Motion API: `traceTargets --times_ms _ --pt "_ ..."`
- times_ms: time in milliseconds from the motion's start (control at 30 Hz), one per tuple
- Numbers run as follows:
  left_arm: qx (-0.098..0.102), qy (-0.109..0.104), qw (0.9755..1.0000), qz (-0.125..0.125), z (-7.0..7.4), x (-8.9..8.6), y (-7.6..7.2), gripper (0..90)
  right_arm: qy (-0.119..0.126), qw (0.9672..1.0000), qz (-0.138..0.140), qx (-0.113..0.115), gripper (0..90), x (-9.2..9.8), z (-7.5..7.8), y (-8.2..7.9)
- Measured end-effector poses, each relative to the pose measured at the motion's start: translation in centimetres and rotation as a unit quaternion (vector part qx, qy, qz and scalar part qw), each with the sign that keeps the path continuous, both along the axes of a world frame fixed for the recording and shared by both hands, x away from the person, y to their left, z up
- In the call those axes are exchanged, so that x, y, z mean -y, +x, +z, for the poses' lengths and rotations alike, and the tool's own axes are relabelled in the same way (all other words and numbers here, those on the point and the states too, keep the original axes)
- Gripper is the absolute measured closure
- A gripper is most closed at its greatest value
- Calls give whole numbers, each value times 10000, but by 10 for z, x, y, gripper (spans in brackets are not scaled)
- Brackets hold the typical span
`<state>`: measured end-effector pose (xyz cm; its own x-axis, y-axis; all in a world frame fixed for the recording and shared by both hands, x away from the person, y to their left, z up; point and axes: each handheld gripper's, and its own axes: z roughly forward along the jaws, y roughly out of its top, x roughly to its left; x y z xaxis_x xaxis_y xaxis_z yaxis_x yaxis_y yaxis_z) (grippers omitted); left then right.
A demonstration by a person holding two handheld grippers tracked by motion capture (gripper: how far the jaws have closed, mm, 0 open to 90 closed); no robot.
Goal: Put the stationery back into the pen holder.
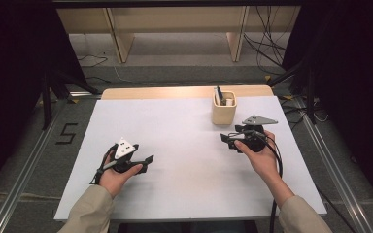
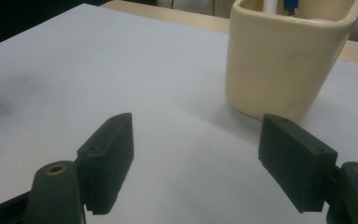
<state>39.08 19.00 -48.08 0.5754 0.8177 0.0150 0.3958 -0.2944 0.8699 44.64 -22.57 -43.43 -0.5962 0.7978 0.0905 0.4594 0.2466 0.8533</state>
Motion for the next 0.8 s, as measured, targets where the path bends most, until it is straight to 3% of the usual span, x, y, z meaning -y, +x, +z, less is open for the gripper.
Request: traceTargets --times_ms 800 --pt "-45 40 10000 -60 -2 1 -2 259 107 9994 315 -79 266 6 -23 -38"
